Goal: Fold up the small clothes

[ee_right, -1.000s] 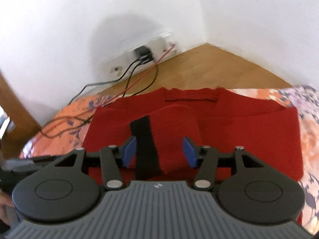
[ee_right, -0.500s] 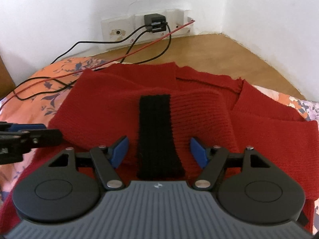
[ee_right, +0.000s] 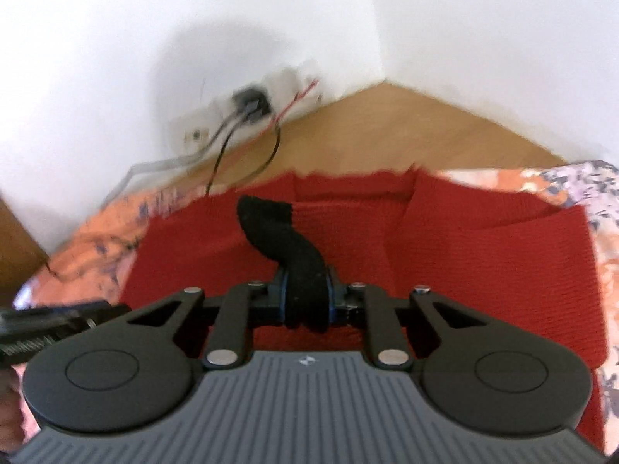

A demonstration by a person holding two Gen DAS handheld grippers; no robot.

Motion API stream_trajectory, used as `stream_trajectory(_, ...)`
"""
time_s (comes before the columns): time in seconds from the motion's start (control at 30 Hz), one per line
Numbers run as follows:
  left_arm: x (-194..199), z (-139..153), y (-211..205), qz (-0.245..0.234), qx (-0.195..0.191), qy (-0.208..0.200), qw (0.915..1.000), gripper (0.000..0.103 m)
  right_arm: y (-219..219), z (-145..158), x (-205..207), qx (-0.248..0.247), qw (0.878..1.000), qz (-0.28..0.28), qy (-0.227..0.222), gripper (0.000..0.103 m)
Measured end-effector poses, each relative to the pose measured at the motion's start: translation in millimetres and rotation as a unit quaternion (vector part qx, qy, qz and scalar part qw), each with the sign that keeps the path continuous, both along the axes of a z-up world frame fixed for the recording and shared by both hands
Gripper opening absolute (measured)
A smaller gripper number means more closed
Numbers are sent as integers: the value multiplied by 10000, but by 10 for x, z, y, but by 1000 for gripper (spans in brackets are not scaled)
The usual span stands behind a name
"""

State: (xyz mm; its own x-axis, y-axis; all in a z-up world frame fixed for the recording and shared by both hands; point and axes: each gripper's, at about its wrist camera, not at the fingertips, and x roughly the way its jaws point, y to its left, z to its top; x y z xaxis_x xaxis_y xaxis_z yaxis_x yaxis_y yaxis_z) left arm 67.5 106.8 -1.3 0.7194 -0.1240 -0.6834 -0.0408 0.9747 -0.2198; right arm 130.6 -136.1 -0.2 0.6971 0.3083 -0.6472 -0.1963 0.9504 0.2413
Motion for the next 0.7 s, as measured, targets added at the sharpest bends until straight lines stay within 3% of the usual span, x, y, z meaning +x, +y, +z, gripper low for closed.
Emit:
stream_trajectory(0.17, 99, 49, -100, -120, 50, -109, 9999, 42, -423, 277, -83, 343, 9982, -391, -312, 18)
stream_trajectory(0.3, 187, 51, -172, -214, 51, -116, 9997, 42, -744, 301, -130, 469, 9956, -733, -356, 17)
stream_trajectory(0.7, 476, -244, -331, -415, 389, 125, 9983, 42, -1253, -299, -103, 680, 9850, -1564, 278, 19)
